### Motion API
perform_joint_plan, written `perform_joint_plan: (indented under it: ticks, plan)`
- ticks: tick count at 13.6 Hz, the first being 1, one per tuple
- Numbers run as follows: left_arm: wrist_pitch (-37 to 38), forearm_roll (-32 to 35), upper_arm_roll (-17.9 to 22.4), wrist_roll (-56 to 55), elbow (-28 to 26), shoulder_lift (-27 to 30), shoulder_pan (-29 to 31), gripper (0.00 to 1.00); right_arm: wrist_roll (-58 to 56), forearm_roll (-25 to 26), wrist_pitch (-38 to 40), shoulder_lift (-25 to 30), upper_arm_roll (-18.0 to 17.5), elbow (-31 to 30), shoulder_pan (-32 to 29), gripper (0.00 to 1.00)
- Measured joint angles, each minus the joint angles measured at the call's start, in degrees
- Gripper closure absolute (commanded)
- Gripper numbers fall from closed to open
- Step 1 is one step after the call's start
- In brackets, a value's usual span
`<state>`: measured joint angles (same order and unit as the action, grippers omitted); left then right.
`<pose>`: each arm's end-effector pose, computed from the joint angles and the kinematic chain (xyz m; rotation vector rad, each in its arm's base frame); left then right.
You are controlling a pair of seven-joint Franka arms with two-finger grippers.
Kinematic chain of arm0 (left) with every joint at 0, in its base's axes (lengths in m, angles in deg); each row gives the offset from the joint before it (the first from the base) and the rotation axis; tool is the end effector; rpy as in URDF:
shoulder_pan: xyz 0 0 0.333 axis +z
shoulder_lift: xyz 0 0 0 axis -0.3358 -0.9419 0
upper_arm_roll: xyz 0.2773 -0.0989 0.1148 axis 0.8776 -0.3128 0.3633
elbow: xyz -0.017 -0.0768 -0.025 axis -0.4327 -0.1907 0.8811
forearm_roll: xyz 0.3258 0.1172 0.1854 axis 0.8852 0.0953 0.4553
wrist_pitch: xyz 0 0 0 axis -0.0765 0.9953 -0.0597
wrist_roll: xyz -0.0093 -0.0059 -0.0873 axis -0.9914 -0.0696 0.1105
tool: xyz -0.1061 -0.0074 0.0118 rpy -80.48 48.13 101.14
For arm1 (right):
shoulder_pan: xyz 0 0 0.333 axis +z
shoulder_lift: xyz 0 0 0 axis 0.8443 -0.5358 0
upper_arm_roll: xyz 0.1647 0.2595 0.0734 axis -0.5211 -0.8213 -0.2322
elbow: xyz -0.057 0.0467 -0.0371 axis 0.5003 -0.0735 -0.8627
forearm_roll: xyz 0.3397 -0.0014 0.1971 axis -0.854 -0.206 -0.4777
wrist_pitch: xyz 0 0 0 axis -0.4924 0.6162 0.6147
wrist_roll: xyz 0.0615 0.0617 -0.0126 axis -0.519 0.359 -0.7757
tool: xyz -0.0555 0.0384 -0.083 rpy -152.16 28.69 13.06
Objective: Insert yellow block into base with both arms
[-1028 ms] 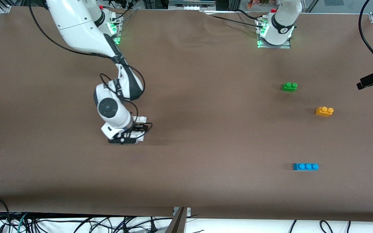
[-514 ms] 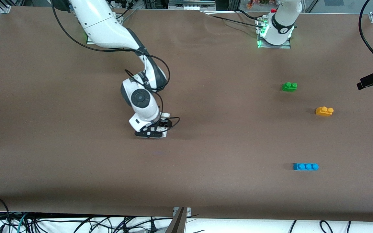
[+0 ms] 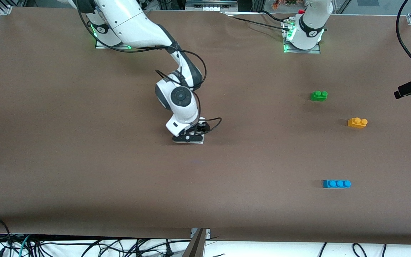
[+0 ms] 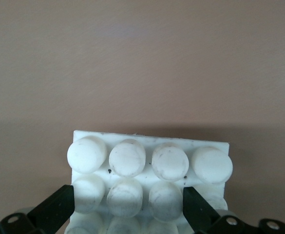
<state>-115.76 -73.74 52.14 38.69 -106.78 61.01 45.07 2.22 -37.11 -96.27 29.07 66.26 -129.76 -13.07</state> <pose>0.5725 0.0877 0.6011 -3.0858 -0.3533 0.2074 0.5401 0.4763 0.1815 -3.0985 -0.0470 -0.1209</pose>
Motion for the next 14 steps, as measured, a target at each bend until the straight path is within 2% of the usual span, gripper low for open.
perform_joint_plan:
  ticks: [8,14]
  plan:
    - [-1.07,0.16,0.29,10.39,-0.27,-2.31,2.62,0.0,4.77,0.0,-0.11,-1.61,0.03,2.51,3.43,0.0]
    - [-3.87,4.85,0.34,20.55,-1.57,-7.01,3.88,0.0,7.47,0.0,-0.3,-2.49,0.03,3.89,6.32,0.0]
